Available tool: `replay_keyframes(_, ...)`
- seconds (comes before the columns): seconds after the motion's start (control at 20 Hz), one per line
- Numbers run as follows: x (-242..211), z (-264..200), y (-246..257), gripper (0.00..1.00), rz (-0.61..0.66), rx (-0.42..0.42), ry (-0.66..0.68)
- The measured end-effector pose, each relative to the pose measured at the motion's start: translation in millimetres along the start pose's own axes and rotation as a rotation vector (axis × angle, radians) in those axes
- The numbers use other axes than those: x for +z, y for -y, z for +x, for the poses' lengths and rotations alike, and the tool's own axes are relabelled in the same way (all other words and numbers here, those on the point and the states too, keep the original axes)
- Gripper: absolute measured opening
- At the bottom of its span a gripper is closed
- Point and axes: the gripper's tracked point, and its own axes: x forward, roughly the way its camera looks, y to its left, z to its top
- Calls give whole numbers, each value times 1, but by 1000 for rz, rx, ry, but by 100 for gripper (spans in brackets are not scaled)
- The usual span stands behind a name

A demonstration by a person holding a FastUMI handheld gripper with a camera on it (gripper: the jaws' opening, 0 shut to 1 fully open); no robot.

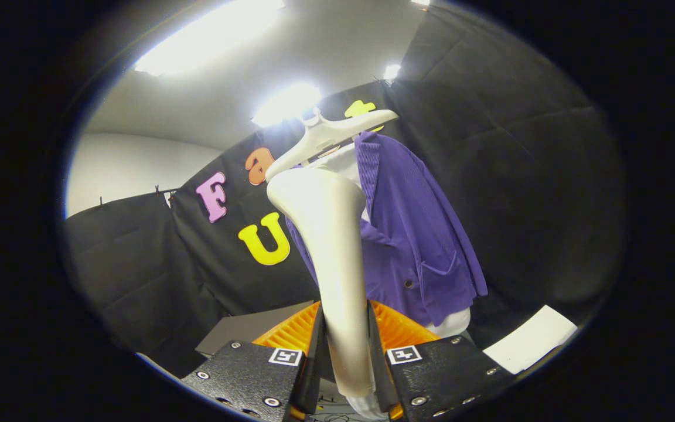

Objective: Iron the clothes twice with a garment steamer, once on the left side and once on the right side.

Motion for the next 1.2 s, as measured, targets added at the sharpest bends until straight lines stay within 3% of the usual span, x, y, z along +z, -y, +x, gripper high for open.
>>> replay_keyframes(0.3, 41, 47, 26, 38, 12, -74, 131)
replay_keyframes(0.7, 57, 122, 69, 38, -16, -176, 162)
replay_keyframes(0.85, 51, 146, 91, 38, -36, -248, 152)
replay_keyframes(1.2, 25, 154, 99, 39, -55, -261, 109)
